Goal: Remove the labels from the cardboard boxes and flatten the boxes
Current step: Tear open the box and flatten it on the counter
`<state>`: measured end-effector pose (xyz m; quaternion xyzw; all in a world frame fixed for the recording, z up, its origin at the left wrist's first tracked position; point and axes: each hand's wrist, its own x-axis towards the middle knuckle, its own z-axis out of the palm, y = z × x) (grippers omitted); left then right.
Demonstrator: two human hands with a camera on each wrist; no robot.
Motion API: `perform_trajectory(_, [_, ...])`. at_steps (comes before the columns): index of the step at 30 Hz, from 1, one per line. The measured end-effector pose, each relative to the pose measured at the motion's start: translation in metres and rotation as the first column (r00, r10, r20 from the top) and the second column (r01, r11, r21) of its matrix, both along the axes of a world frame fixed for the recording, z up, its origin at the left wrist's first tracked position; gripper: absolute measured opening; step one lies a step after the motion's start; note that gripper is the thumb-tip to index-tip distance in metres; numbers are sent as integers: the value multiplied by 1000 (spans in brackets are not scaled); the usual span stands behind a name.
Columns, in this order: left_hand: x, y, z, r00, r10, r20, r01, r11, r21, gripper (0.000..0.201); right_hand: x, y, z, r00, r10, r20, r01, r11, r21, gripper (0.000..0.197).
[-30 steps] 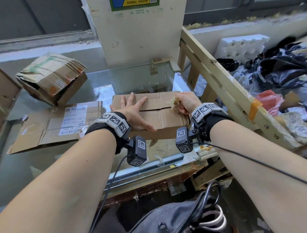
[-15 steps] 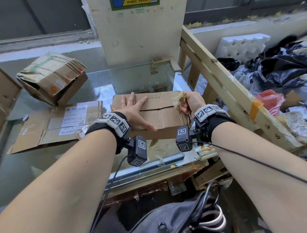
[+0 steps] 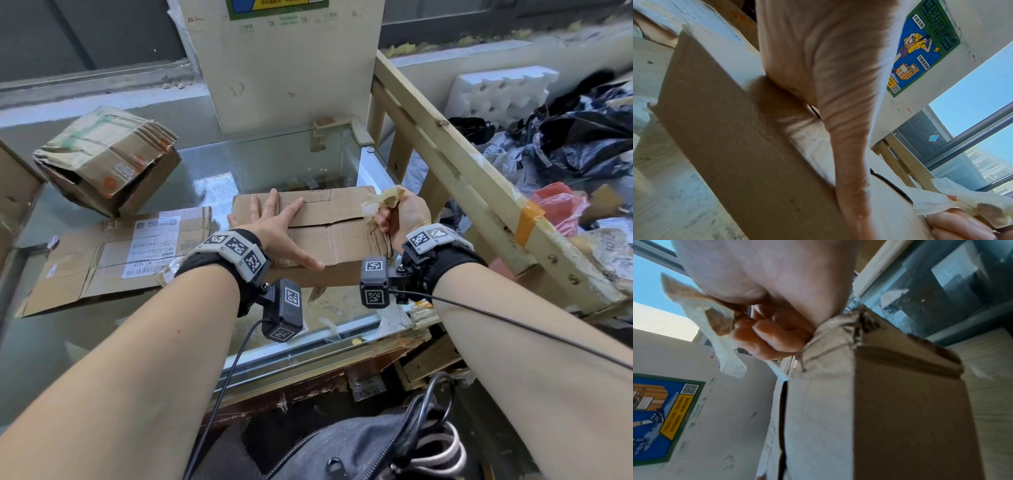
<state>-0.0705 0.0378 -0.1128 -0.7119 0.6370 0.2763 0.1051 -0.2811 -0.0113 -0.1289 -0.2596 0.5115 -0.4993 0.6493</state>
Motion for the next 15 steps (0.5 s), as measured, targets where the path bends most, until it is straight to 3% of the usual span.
perform_trajectory(11, [0, 1, 0, 1000, -1, 1, 1, 1000, -11, 134, -2, 0, -6, 941, -183, 285, 157, 981, 112, 30])
perform_trajectory(15, [0, 0, 0, 1000, 0, -5, 0, 1000, -10, 134, -3, 2, -8, 928, -211, 308, 185, 976, 114, 33])
